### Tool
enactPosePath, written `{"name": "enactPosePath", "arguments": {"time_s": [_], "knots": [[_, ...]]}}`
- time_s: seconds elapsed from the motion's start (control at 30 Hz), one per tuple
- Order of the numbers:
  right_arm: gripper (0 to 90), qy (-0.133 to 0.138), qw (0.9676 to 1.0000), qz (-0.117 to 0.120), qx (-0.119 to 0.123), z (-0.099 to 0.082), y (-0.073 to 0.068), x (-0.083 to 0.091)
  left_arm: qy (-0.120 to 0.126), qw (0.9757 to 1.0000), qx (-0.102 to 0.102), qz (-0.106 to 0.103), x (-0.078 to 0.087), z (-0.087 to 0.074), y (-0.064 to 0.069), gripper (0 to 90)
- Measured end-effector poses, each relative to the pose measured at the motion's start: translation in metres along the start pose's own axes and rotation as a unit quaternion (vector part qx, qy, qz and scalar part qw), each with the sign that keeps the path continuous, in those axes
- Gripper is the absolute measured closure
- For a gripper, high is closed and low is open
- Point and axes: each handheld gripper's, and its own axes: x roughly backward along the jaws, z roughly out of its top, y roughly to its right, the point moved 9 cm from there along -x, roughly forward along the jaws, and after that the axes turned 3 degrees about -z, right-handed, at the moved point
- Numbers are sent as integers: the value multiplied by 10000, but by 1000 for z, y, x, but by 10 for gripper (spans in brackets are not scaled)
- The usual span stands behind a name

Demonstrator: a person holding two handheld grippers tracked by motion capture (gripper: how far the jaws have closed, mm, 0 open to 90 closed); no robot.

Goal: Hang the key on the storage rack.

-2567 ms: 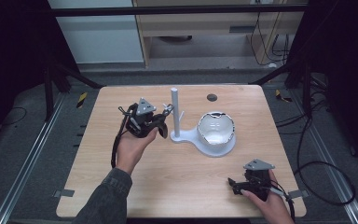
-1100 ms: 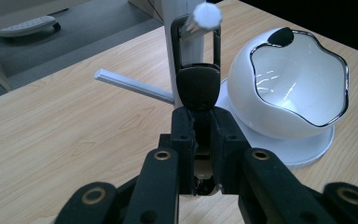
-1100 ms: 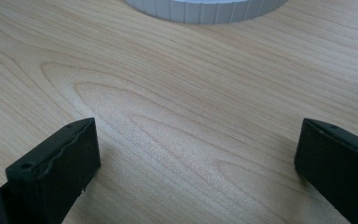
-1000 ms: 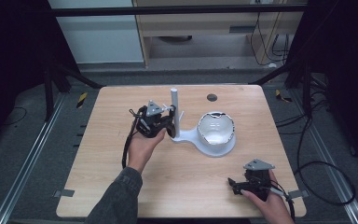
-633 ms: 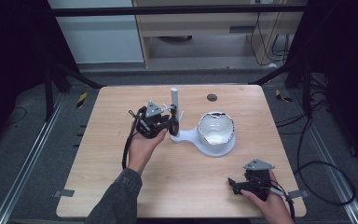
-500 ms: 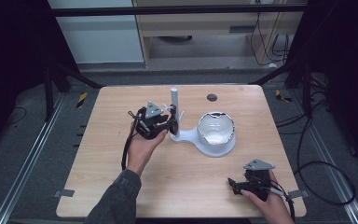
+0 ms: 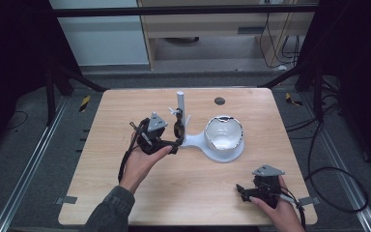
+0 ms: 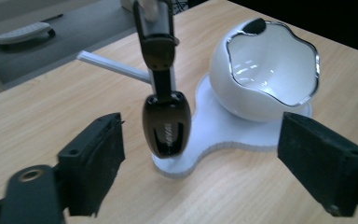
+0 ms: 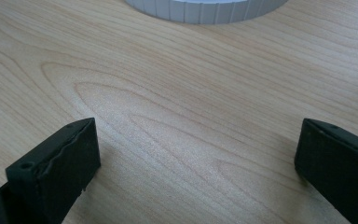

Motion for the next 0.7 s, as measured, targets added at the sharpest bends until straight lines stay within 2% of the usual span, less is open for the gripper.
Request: {"name": "enactPosePath", "arguments": {"time_s": [0.13,0.2,0.23,0.43,0.47,0.7], "knots": [[4,1,10000,-1,-1,0,0,0,-24,10000,-55,-59,11,-8,4,95],[4,6,10000,-12,10,0,0,0,-141,9998,-94,-74,17,-18,2,68],[4,6,10000,-12,10,0,0,0,-141,9998,-94,-74,17,-18,2,65],[4,2,10000,-3,-7,0,0,0,-319,9994,-96,89,32,-44,-15,60],[4,5,10000,-4,6,0,0,0,-319,9994,-96,89,32,-44,-15,60],[4,4,10000,-4,4,0,0,0,-513,9985,-24,181,43,-70,-29,60]]}}
